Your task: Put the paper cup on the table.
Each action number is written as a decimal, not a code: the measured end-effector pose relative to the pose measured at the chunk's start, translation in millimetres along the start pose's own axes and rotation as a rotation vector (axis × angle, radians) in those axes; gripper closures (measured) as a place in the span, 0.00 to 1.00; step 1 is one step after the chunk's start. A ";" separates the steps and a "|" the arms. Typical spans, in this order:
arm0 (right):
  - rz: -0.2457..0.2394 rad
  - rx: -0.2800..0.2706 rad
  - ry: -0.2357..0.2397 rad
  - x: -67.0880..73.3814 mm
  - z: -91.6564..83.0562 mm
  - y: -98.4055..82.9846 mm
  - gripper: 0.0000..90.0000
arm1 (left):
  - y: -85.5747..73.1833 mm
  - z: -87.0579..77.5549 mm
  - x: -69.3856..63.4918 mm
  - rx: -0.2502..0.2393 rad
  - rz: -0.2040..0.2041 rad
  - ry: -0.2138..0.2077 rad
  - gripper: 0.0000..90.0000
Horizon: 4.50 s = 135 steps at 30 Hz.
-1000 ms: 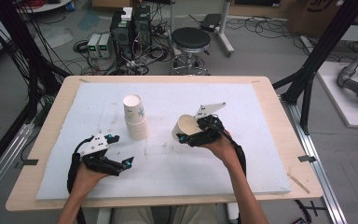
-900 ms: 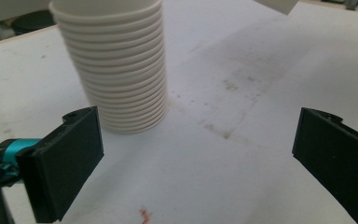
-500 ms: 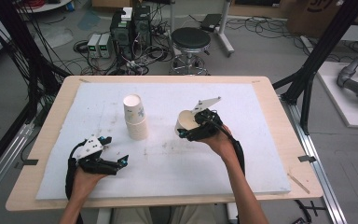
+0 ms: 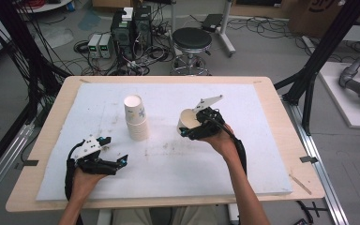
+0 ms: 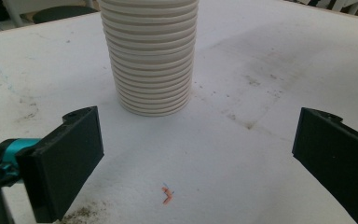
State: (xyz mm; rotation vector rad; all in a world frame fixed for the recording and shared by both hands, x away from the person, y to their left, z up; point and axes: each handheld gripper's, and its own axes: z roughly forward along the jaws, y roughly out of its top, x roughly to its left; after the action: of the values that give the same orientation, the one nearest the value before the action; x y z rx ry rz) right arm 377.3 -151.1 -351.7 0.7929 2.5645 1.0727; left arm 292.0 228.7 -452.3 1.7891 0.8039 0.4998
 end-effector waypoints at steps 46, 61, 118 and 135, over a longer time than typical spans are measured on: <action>0.032 0.246 -0.021 -15.6 88.7 11.2 0.34 | -1.3 -1.5 3.1 -0.018 -0.026 -0.021 0.02; 0.089 0.168 -0.005 -17.4 79.0 -11.7 0.19 | -1.3 -1.7 3.7 -0.020 -0.029 -0.021 0.02; 0.238 -0.289 -0.166 -13.8 -23.8 -162.3 0.19 | -3.2 -4.8 0.5 -0.050 -0.015 0.024 0.02; 0.212 -0.302 -0.178 -10.8 -24.6 -163.3 0.19 | -3.3 -4.6 1.2 -0.052 -0.024 0.022 0.02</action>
State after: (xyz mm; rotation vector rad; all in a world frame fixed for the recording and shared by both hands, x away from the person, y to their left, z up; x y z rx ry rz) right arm 312.6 -266.3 -451.3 1.0404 2.1418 1.3442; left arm 288.8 233.2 -453.8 1.7271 0.8202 0.5208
